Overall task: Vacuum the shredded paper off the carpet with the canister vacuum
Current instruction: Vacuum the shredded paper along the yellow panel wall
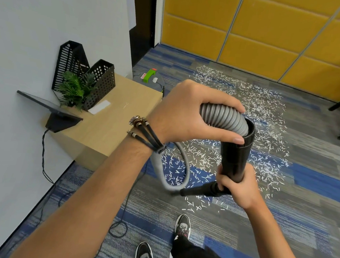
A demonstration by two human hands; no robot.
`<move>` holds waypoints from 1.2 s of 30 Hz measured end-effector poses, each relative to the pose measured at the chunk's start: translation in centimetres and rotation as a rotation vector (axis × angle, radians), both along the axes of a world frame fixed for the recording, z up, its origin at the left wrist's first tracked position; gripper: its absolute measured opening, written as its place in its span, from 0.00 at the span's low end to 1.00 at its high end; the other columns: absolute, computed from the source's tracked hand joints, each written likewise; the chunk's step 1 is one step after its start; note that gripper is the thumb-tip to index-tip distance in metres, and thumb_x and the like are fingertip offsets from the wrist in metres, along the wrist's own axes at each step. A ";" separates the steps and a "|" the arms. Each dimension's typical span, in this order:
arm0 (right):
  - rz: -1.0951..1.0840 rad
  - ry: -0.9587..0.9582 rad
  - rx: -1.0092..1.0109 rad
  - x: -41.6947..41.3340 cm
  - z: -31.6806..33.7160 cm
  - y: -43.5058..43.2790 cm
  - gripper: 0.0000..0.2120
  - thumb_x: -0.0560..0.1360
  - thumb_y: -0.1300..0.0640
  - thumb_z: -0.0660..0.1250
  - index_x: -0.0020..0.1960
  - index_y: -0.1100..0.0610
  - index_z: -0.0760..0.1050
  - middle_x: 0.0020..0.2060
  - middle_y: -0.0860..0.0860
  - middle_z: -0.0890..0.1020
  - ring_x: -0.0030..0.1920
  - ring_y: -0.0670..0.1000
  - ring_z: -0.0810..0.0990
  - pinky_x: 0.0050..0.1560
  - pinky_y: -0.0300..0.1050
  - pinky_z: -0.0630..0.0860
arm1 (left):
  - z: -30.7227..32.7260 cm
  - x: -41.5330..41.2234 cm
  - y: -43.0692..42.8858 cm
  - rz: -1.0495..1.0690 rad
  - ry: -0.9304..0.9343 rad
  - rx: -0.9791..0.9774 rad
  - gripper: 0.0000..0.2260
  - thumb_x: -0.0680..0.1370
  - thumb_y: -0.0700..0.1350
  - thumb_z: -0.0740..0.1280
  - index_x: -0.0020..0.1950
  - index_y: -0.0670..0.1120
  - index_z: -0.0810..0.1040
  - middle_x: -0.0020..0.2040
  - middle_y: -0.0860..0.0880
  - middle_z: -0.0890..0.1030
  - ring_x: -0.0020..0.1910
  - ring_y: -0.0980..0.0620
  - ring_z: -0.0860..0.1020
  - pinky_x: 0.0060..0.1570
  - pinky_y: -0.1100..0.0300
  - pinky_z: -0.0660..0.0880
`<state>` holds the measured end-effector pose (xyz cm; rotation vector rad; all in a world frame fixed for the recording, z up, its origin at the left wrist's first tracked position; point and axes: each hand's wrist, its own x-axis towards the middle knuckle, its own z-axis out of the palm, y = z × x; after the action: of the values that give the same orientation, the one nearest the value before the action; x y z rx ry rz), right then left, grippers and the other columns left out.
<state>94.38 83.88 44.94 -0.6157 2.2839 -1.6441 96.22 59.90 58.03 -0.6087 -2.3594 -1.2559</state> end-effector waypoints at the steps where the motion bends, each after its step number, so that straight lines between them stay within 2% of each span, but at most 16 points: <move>1: 0.008 -0.002 0.007 0.1 -0.1 0.0 0.07 0.64 0.66 0.68 0.29 0.59 0.73 0.24 0.59 0.75 0.28 0.53 0.73 0.34 0.46 0.71 | -0.1 0.0 0.0 -0.005 -0.004 -0.008 0.21 0.69 0.57 0.83 0.58 0.49 0.88 0.51 0.56 0.88 0.51 0.59 0.86 0.54 0.55 0.82; 6: 0.059 -0.014 0.047 0.5 -0.4 0.8 0.06 0.65 0.67 0.68 0.31 0.65 0.73 0.24 0.58 0.76 0.28 0.56 0.73 0.34 0.54 0.72 | -0.9 0.3 0.2 -0.045 -0.035 0.014 0.21 0.68 0.54 0.84 0.58 0.47 0.88 0.51 0.53 0.88 0.50 0.57 0.86 0.53 0.55 0.83; 10: 0.064 -0.031 0.104 0.5 0.0 2.3 0.06 0.64 0.66 0.68 0.30 0.64 0.72 0.24 0.60 0.75 0.28 0.54 0.72 0.35 0.50 0.71 | -1.4 0.5 0.2 -0.059 -0.033 0.005 0.21 0.68 0.54 0.84 0.58 0.46 0.88 0.51 0.53 0.88 0.50 0.58 0.86 0.52 0.56 0.83; 13: 0.041 -0.032 0.137 0.4 -0.1 3.2 0.07 0.63 0.64 0.69 0.29 0.64 0.72 0.23 0.60 0.74 0.28 0.53 0.72 0.35 0.50 0.71 | -1.9 0.6 0.6 -0.049 -0.025 0.004 0.21 0.69 0.54 0.84 0.58 0.47 0.88 0.51 0.53 0.88 0.49 0.57 0.86 0.52 0.54 0.83; 20: 0.055 -0.050 0.061 0.4 0.6 2.7 0.08 0.65 0.65 0.69 0.32 0.68 0.72 0.24 0.62 0.75 0.27 0.54 0.72 0.35 0.49 0.71 | -0.9 0.4 0.9 -0.054 0.022 0.049 0.22 0.69 0.54 0.84 0.59 0.46 0.88 0.52 0.53 0.88 0.50 0.59 0.86 0.53 0.58 0.82; 25: 0.098 -0.082 0.052 0.1 0.6 2.6 0.08 0.62 0.59 0.70 0.31 0.62 0.73 0.24 0.60 0.75 0.28 0.56 0.73 0.37 0.54 0.73 | -1.0 0.0 1.1 -0.069 0.002 0.040 0.22 0.69 0.54 0.84 0.59 0.46 0.88 0.52 0.53 0.88 0.50 0.58 0.86 0.52 0.56 0.83; 30: 0.148 -0.099 0.066 -0.4 0.9 3.7 0.07 0.63 0.64 0.70 0.30 0.61 0.72 0.24 0.59 0.75 0.28 0.56 0.73 0.36 0.57 0.72 | -1.0 0.1 1.9 -0.091 0.001 0.035 0.21 0.69 0.53 0.84 0.59 0.46 0.88 0.51 0.53 0.88 0.49 0.58 0.86 0.51 0.57 0.83; 36: 0.208 -0.089 0.108 -0.9 1.2 4.4 0.08 0.64 0.67 0.70 0.30 0.58 0.74 0.25 0.56 0.76 0.29 0.55 0.74 0.38 0.51 0.71 | -1.1 0.6 2.0 -0.087 -0.001 0.014 0.21 0.69 0.51 0.84 0.59 0.45 0.87 0.51 0.51 0.88 0.48 0.56 0.87 0.49 0.54 0.84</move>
<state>93.48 88.27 46.14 -0.7133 2.1486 -1.4138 96.84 61.86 56.92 -0.7130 -2.3457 -1.3086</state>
